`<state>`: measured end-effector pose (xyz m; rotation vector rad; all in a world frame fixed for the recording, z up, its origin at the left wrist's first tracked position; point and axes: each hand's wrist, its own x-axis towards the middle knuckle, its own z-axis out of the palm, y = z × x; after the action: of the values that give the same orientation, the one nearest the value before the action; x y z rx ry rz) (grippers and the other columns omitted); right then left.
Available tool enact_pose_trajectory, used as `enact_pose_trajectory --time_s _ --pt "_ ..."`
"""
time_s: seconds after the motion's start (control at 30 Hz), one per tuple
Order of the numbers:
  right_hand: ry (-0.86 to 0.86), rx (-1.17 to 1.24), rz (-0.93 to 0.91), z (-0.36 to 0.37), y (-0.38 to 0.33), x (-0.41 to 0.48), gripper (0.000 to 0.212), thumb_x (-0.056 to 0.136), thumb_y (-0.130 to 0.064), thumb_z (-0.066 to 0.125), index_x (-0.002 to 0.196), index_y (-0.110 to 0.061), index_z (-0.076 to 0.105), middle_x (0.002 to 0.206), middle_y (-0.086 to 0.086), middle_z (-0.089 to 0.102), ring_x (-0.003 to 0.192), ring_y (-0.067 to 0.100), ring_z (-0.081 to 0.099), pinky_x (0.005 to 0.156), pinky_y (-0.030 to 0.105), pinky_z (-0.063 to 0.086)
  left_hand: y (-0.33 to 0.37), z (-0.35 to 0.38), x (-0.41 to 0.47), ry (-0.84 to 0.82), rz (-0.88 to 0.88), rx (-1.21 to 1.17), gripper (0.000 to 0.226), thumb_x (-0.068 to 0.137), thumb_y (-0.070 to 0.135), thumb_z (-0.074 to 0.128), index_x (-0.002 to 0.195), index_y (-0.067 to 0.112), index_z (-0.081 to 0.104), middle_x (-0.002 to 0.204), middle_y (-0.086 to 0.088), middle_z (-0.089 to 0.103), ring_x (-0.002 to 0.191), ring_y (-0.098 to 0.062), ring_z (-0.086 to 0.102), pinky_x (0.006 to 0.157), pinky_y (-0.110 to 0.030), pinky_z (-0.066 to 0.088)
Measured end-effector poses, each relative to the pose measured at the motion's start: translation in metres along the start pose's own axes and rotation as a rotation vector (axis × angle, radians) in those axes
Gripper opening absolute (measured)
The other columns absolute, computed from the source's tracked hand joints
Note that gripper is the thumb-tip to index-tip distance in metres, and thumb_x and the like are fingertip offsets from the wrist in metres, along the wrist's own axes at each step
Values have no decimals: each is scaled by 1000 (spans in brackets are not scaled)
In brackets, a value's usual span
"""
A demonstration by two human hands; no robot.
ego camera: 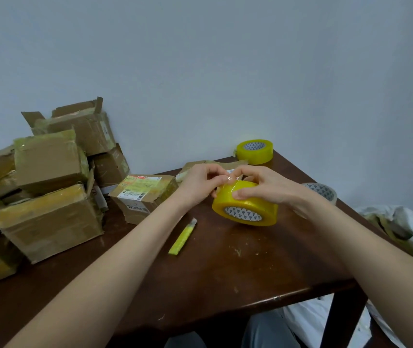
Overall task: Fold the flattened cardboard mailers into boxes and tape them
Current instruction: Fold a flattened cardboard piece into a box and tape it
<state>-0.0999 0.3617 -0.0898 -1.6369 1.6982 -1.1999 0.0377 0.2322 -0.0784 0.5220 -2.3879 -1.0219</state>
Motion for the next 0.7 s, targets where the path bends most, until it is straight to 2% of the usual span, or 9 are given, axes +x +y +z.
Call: enact_pose_trajectory --time_s 0.07,0.13,0.23,0.3,0.37,0.47,0.57,0.63,0.7 --pt "12 -12 3 0 0 3 24 80 -28 75 98 -34 61 97 -12 62 89 7 61 74 25 53 0 3 1 107 48 145 18 90 14 62 75 23 61 85 -1 68 48 -7 54 53 -21 46" --pt "31 -17 15 1 0 5 21 84 -21 73 99 -29 62 97 -11 61 87 6 60 76 27 52 -3 8 -1 210 150 272 14 90 13 60 78 19 60 89 -3 66 57 -5 52 57 -23 45" --pt "65 -14 25 4 -3 9 16 84 -19 72 96 -25 63 94 -14 58 84 2 57 72 18 47 -10 10 -6 301 270 499 10 93 13 55 87 11 62 90 -3 59 75 -11 48 67 -33 43" --pt "80 -26 40 5 -5 12 15 84 -21 72 92 -28 61 91 -16 57 82 0 56 68 14 43 -12 6 -8 329 250 563 12 95 14 52 90 9 62 93 -4 58 80 -14 49 69 -34 42" --pt "113 -49 73 7 -3 16 17 83 -27 73 95 -28 61 91 -17 56 83 0 55 69 17 42 -7 -1 -9 351 219 495 11 94 11 51 87 13 60 90 -2 59 84 -20 55 73 -35 44" --pt "185 -77 120 9 -2 23 28 80 -37 75 101 -26 61 93 -16 57 87 1 54 72 21 43 10 -9 -9 315 174 393 13 95 12 50 85 17 56 85 2 63 78 -17 59 70 -29 46" --pt "165 -116 125 10 -3 23 40 77 -40 78 108 -22 59 96 -14 57 94 8 56 74 23 44 18 -7 -9 243 -52 81 20 100 11 42 82 13 52 86 -3 68 72 -16 66 70 -29 56" --pt "85 -123 147 8 -3 17 56 71 -37 83 117 -24 54 104 -13 55 100 10 56 79 23 47 16 -4 -9 265 -166 -107 25 101 10 37 79 14 48 82 -9 68 72 -21 68 70 -37 59" --pt "4 -149 205 7 0 10 83 60 -41 89 129 -24 45 114 -8 55 105 12 56 87 28 50 13 -3 -5 298 -206 -159 25 102 9 36 80 14 48 79 -12 67 71 -25 69 70 -40 59"
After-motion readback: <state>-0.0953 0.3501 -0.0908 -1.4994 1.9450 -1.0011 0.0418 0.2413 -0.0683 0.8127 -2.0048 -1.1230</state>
